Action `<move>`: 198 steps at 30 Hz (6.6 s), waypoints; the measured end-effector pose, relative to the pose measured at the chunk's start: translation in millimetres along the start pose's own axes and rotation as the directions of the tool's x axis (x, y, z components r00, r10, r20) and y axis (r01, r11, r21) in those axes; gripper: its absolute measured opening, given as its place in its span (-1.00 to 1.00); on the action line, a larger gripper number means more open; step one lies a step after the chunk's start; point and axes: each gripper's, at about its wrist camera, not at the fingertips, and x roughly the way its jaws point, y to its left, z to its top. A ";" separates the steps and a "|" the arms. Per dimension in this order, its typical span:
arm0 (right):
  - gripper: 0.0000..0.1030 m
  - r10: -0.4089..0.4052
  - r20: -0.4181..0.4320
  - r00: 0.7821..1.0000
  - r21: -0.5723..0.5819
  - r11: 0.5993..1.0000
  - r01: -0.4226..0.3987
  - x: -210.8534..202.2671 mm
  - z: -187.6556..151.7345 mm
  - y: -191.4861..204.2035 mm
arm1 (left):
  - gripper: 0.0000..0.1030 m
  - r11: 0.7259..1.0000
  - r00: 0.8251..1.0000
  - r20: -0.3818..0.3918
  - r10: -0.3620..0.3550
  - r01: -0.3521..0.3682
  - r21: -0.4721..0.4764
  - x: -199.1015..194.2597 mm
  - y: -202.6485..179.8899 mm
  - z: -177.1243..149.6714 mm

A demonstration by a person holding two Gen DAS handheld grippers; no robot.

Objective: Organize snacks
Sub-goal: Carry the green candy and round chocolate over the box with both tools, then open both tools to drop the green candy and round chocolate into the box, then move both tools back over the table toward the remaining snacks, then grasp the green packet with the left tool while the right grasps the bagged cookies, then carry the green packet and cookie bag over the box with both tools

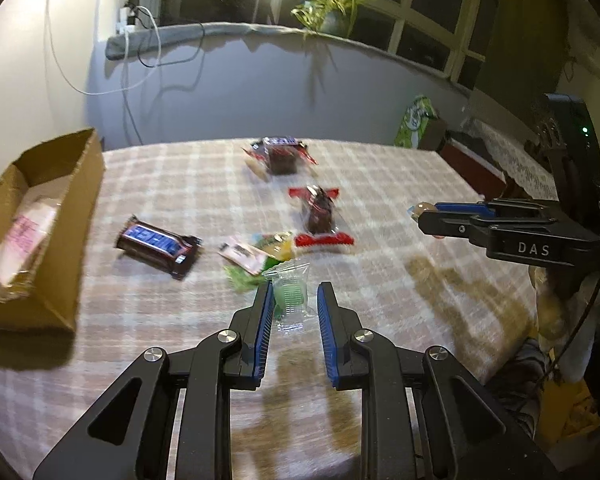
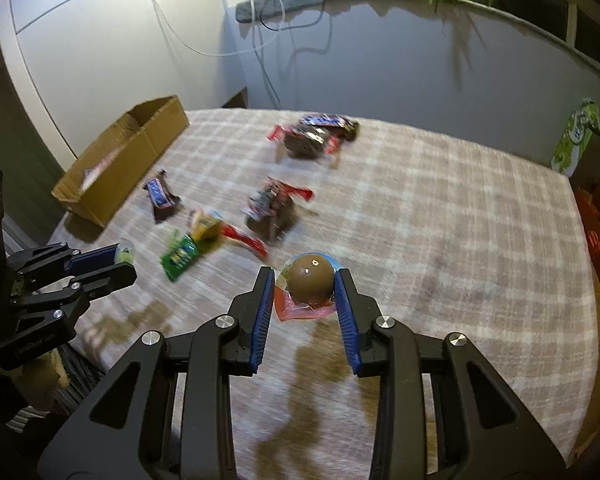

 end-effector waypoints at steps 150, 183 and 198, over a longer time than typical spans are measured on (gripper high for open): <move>-0.01 0.013 -0.193 0.981 0.004 1.000 -0.013 115.9 59.4 22.6 | -0.56 0.973 0.989 -0.120 0.085 -0.056 0.224 56.8 -8.8 -7.8; -0.32 0.084 -0.036 0.996 -0.002 0.996 -0.084 43.2 75.3 53.4 | -0.59 0.997 0.997 0.043 0.056 -0.058 0.050 -13.9 39.9 20.8; -0.32 0.188 -0.004 0.982 -0.094 0.978 -0.187 62.0 122.9 137.6 | -0.59 0.976 0.971 0.116 0.211 -0.202 -0.081 -47.1 130.9 36.8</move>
